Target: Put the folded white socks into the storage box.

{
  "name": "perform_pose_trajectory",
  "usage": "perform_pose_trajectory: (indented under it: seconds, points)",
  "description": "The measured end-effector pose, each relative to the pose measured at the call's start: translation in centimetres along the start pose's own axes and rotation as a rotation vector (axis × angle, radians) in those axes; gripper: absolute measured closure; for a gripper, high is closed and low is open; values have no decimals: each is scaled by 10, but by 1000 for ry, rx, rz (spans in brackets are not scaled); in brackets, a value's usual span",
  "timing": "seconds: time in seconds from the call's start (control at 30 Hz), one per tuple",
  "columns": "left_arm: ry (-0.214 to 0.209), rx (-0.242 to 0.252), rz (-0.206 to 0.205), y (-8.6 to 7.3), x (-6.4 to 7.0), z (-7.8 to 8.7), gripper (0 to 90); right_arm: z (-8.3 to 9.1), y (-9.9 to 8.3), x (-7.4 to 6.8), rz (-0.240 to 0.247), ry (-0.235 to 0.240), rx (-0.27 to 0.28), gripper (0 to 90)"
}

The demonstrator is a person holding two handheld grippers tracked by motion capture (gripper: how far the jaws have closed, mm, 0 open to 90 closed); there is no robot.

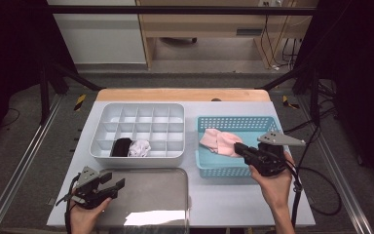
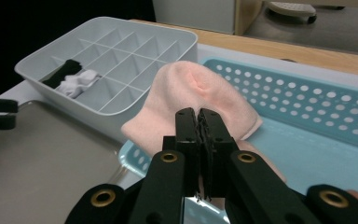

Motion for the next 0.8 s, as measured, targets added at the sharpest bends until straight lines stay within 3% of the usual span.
perform_pose_trajectory:
  seconds: [0.13, 0.4, 0.63, 0.8]
  points:
    - [5, 2, -3, 0, 1, 1, 398, 12, -8, -5, 3, 20, 12, 874]
    - [20, 14, -12, 1, 2, 2, 409, 28, -31, -13, -9, 65, -15, 874]
    - [15, 51, -18, 0, 2, 6, 428, 26, -55, -19, -4, 76, -65, 873]
    - [9, 54, -12, -1, 2, 8, 427, 19, -82, -17, -33, 88, -125, 873]
Point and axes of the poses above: each handheld gripper's, and its own axes: z roughly backward along the jaws, y roughly out of its top, x roughly to its right, the point moved 2 cm from there along -z, roughly forward along the jaws, and after that the axes turned 5 degrees about -y, right-handed, at the moved point
